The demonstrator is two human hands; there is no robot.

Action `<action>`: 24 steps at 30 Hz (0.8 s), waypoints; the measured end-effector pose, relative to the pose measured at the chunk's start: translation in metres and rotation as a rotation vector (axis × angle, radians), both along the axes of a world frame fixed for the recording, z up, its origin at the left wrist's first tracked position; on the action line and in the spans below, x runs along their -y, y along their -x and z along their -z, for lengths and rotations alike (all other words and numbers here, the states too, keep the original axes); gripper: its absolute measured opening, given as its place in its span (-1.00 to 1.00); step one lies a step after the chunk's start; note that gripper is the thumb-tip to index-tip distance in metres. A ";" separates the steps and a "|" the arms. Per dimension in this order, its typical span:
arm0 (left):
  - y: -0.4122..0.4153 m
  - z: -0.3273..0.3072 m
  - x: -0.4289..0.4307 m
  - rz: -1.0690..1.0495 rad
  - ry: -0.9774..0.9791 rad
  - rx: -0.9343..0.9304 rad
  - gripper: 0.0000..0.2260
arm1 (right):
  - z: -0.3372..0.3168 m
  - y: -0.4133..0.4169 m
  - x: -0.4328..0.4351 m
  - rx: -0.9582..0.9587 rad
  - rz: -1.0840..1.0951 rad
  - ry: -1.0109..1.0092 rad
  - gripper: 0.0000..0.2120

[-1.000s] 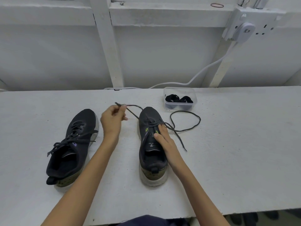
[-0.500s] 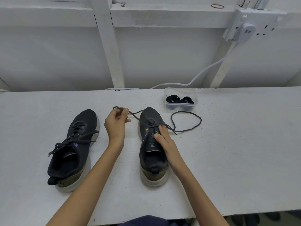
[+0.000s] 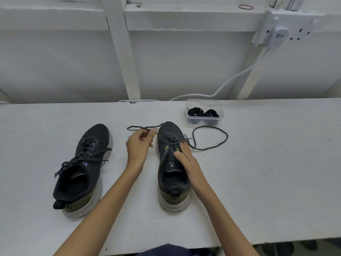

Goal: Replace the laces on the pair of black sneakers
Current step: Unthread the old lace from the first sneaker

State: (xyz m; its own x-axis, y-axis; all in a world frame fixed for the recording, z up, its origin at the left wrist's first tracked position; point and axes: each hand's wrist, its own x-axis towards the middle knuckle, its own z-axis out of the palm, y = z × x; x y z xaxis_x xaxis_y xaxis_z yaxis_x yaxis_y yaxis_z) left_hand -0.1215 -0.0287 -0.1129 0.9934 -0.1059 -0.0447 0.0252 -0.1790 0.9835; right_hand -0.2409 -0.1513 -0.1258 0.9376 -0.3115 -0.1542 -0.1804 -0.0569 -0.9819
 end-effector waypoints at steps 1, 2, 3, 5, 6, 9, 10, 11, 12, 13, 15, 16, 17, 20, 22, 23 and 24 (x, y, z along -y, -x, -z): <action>0.003 0.003 0.001 0.074 -0.034 -0.027 -0.83 | 0.000 0.000 0.000 0.010 -0.004 -0.001 -0.46; 0.006 0.004 0.002 0.145 -0.067 -0.036 -0.83 | -0.001 -0.001 -0.001 0.014 -0.005 -0.002 -0.51; 0.009 0.007 0.003 0.196 -0.101 -0.021 -0.84 | -0.002 -0.001 -0.001 0.013 -0.006 -0.004 -0.54; 0.007 0.006 0.004 0.214 -0.147 0.061 -0.90 | -0.002 -0.001 -0.001 0.015 -0.011 -0.001 -0.48; 0.005 0.003 0.003 0.174 -0.141 0.097 -0.91 | -0.001 -0.001 0.000 0.004 -0.010 0.001 -0.42; -0.007 -0.008 -0.001 -0.039 -0.039 0.133 -0.89 | -0.001 0.000 0.001 -0.054 0.004 -0.011 -0.38; -0.009 -0.010 -0.001 -0.067 -0.012 0.124 -0.87 | 0.000 0.000 0.001 -0.060 0.006 -0.012 -0.40; -0.009 -0.009 -0.001 -0.054 -0.008 0.106 -0.86 | 0.000 0.000 0.001 -0.061 0.006 -0.012 -0.41; -0.007 -0.007 0.000 -0.005 -0.023 0.080 -0.84 | 0.000 0.000 0.001 -0.058 0.005 -0.013 -0.42; -0.004 -0.004 0.001 0.063 -0.053 0.044 -0.81 | 0.000 0.000 0.001 -0.056 0.006 -0.014 -0.42; 0.002 0.003 0.003 0.196 -0.116 0.010 -0.82 | 0.000 0.000 0.000 -0.058 0.011 -0.019 -0.43; 0.004 0.005 0.004 0.236 -0.132 0.033 -0.86 | 0.001 0.000 0.001 -0.058 0.014 -0.021 -0.43; 0.005 0.006 0.004 0.245 -0.140 0.064 -0.91 | 0.000 0.000 0.001 -0.059 0.012 -0.019 -0.43; 0.004 0.001 0.005 0.140 -0.079 0.097 -0.92 | 0.000 -0.001 0.000 -0.055 0.008 -0.013 -0.43; 0.001 -0.002 0.004 0.049 0.021 0.072 -0.90 | 0.001 -0.001 0.001 -0.061 0.013 -0.019 -0.43; 0.000 -0.002 0.003 0.024 0.027 0.062 -0.89 | 0.001 -0.001 0.001 -0.061 0.013 -0.024 -0.43; -0.001 -0.002 0.002 0.014 0.002 0.048 -0.86 | 0.001 0.000 0.001 -0.056 0.015 -0.028 -0.43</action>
State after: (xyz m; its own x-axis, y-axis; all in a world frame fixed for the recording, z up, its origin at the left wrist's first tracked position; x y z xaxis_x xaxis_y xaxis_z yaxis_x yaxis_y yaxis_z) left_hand -0.1208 -0.0304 -0.1113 0.9928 -0.1201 0.0030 -0.0243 -0.1769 0.9839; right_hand -0.2406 -0.1522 -0.1265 0.9227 -0.3201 -0.2148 -0.2353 -0.0264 -0.9716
